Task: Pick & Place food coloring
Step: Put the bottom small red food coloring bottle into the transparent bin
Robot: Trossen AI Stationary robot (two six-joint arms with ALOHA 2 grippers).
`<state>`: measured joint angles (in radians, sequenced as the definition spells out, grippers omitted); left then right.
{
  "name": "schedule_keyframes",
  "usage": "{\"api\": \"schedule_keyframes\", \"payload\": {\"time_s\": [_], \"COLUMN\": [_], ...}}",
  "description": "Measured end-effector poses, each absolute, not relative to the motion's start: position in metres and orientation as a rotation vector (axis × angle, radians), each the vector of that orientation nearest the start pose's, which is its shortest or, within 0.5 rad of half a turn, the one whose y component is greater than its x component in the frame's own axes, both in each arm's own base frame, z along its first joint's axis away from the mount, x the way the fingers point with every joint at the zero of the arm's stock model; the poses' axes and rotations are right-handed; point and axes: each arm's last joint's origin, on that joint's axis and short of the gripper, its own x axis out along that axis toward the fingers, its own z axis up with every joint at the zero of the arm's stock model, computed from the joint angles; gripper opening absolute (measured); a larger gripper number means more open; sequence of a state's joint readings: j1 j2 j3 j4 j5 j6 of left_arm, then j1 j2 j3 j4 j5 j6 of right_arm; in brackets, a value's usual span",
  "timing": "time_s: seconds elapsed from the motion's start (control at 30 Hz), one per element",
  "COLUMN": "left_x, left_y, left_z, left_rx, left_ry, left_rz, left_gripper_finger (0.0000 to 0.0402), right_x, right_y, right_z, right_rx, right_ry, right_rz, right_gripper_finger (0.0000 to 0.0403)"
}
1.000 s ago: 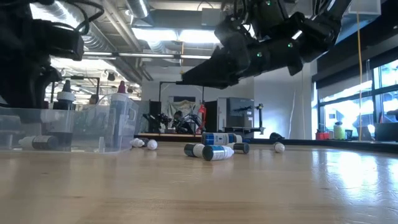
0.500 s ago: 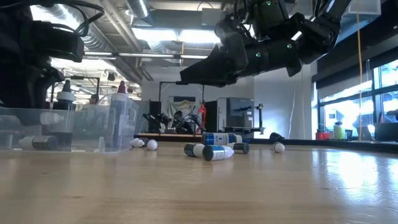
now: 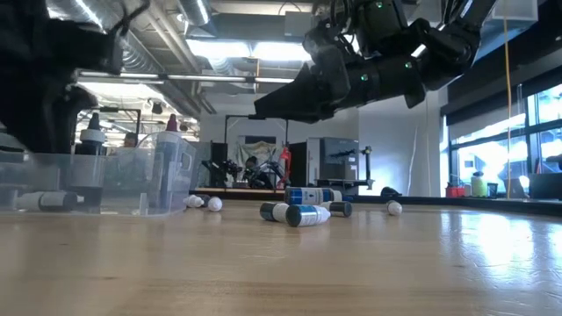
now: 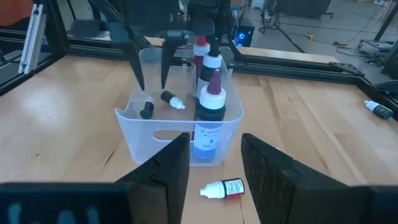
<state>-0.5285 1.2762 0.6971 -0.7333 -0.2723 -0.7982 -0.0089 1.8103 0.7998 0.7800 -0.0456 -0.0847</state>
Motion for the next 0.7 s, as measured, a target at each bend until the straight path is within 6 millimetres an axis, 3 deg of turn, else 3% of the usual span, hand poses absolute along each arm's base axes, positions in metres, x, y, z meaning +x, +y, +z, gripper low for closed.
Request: {"api": "schedule_keyframes", "payload": {"time_s": [0.33,0.6,0.7], "left_x": [0.19,0.192,0.195], "left_y": [-0.096,-0.092,-0.092], "left_z": [0.227,0.253,0.259], "left_rx": [-0.098,0.009,0.06], "left_ry": [0.889,0.629,0.555], "left_rz": [0.246,0.249,0.279], "left_gripper_finger": [0.0132,0.0133,0.013], "right_x": [0.358,0.371,0.381], "right_y": [0.002,0.014,0.01], "right_z": [0.164,0.147,0.14], "right_rx": [-0.156,-0.2,-0.123], "right_ry": [0.207,0.172,0.194], "right_rz": [0.087,0.148,0.132], "right_gripper_finger": [0.0148,0.0148,0.0148]}}
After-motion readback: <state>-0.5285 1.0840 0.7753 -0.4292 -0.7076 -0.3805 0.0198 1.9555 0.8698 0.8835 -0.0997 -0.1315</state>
